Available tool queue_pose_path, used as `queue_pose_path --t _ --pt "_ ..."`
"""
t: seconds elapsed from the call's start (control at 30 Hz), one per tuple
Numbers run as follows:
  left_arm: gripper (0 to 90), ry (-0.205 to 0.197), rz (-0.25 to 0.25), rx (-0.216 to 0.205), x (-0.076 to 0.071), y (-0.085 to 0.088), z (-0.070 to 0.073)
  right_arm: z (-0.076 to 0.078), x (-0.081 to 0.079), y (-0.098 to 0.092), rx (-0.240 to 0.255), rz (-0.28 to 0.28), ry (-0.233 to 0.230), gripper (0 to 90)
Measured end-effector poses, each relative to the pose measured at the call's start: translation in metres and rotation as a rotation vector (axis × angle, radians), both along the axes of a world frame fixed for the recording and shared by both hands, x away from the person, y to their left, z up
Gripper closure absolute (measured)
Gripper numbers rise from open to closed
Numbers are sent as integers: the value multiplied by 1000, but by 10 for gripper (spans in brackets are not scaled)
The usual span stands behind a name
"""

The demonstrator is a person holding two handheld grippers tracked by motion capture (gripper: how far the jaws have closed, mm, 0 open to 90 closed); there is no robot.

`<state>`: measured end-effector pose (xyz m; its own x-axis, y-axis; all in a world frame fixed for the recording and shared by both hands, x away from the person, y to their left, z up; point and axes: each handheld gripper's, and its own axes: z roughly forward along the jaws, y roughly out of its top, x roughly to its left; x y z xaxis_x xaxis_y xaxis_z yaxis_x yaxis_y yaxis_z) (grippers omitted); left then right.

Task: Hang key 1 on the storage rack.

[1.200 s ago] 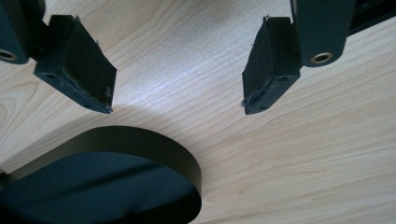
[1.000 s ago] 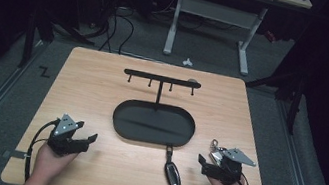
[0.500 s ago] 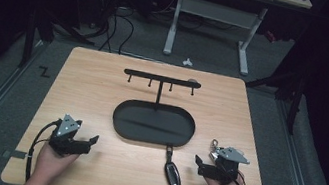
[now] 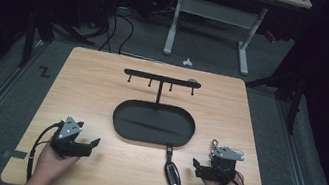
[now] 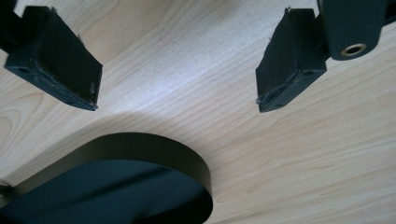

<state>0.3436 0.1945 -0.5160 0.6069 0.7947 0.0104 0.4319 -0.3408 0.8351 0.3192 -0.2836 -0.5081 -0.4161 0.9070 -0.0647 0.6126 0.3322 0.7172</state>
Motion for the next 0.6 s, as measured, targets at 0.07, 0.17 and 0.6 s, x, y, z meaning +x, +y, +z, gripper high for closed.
queue_pose_path --t 0.07,0.17,0.6 --pt "150 -3 -2 1 -3 -2 0 4 -1 2 -8 12 17 59" --pt "152 -9 -4 -6 -4 -2 1 10 0 4 -13 25 49 74" --pt "154 -6 -13 -16 -1 2 0 24 12 1 -82 -8 152 147"
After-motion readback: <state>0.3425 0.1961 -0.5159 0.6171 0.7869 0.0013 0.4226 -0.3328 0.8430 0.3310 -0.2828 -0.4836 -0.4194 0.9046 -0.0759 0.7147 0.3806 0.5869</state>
